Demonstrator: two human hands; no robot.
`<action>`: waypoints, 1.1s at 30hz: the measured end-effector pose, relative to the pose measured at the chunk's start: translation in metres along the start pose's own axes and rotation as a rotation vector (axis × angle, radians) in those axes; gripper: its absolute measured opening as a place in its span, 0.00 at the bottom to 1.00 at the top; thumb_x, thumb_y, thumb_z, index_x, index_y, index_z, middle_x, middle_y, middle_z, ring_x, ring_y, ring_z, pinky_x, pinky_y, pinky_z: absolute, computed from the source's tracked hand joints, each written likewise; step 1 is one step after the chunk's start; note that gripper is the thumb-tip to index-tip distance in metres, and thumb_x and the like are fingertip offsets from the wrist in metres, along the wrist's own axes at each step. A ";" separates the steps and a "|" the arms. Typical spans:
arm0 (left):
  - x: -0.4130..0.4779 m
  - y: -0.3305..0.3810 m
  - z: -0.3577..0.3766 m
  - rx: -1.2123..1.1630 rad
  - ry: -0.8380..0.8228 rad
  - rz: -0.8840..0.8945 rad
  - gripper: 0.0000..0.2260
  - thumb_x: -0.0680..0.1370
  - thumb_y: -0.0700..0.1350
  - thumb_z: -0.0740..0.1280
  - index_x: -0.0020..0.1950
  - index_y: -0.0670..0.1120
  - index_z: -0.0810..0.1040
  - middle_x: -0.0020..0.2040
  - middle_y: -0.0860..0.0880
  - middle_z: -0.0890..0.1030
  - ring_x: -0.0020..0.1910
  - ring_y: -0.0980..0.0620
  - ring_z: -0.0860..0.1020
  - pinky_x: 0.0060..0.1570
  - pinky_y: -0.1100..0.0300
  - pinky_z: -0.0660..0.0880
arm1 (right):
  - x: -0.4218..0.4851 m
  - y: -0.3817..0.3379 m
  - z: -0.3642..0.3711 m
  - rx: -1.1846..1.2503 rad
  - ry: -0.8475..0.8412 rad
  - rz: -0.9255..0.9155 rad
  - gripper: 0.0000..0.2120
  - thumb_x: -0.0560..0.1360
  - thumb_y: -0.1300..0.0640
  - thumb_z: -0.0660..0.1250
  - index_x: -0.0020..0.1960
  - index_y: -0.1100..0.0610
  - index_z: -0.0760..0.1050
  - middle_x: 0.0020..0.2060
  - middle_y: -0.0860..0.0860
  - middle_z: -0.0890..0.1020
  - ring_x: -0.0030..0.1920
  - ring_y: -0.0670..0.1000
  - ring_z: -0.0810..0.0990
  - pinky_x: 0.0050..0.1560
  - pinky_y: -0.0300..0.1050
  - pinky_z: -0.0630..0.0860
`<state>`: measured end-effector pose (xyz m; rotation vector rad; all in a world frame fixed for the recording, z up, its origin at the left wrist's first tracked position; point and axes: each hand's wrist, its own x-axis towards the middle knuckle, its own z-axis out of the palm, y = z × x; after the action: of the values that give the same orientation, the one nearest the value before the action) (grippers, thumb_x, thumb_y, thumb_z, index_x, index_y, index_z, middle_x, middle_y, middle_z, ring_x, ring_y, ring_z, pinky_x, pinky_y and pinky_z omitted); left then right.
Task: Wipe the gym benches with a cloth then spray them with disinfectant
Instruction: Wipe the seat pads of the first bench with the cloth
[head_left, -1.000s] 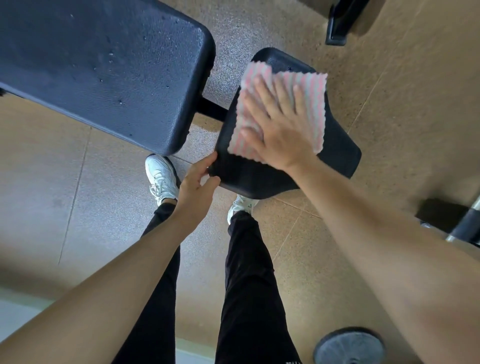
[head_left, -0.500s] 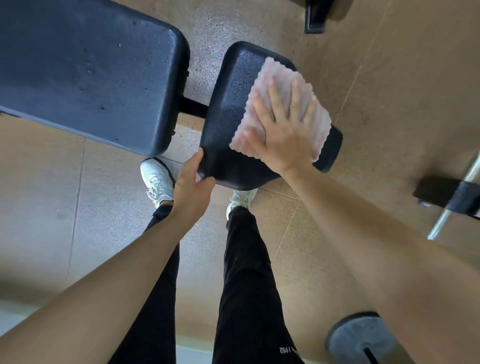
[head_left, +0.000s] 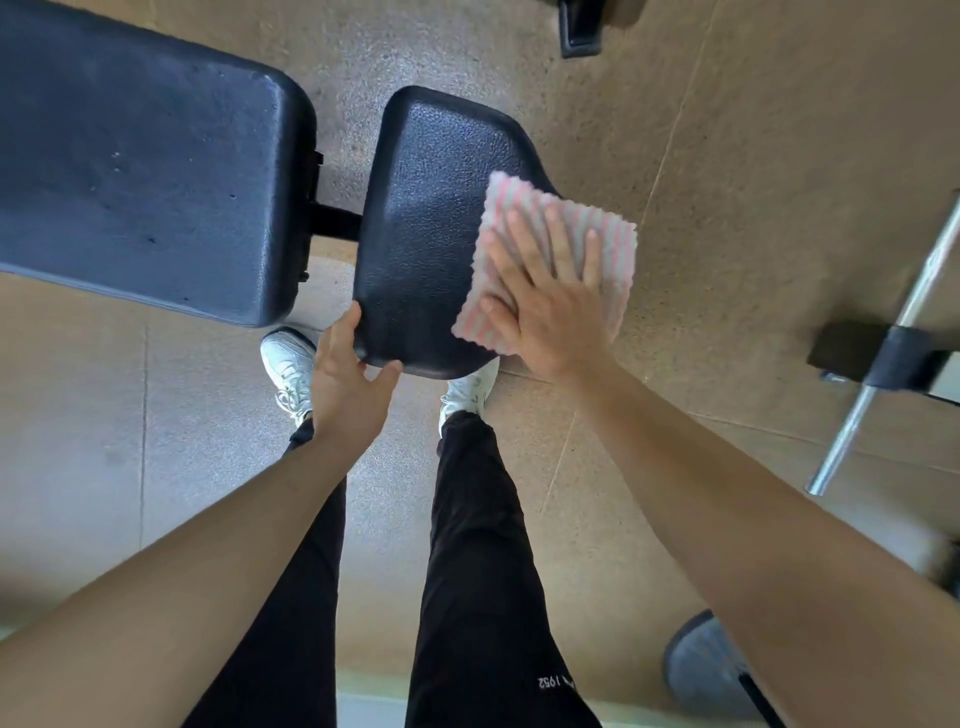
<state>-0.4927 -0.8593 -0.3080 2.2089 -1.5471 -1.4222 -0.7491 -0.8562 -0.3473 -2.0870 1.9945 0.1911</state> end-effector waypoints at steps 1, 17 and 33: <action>0.000 0.001 0.000 0.021 0.007 0.003 0.35 0.76 0.40 0.75 0.80 0.50 0.64 0.71 0.48 0.73 0.66 0.48 0.76 0.68 0.52 0.74 | 0.007 0.010 -0.005 -0.005 0.008 0.037 0.32 0.83 0.33 0.50 0.82 0.46 0.55 0.82 0.50 0.57 0.81 0.61 0.55 0.75 0.70 0.55; -0.001 0.000 0.003 0.050 0.024 0.003 0.34 0.77 0.41 0.75 0.80 0.50 0.64 0.73 0.49 0.71 0.61 0.59 0.71 0.64 0.57 0.76 | 0.046 0.140 -0.064 0.831 -0.543 0.417 0.12 0.77 0.56 0.73 0.38 0.57 0.75 0.33 0.46 0.73 0.34 0.44 0.71 0.37 0.41 0.67; -0.004 0.019 -0.001 0.134 0.012 -0.042 0.34 0.77 0.43 0.75 0.80 0.48 0.64 0.71 0.45 0.74 0.64 0.46 0.76 0.61 0.58 0.72 | 0.035 0.116 -0.116 1.222 -0.696 0.999 0.14 0.82 0.50 0.62 0.65 0.45 0.78 0.54 0.59 0.83 0.51 0.67 0.82 0.45 0.64 0.83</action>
<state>-0.5049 -0.8654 -0.2943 2.3327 -1.6472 -1.3502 -0.8713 -0.9247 -0.2553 -0.1773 1.7224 -0.1174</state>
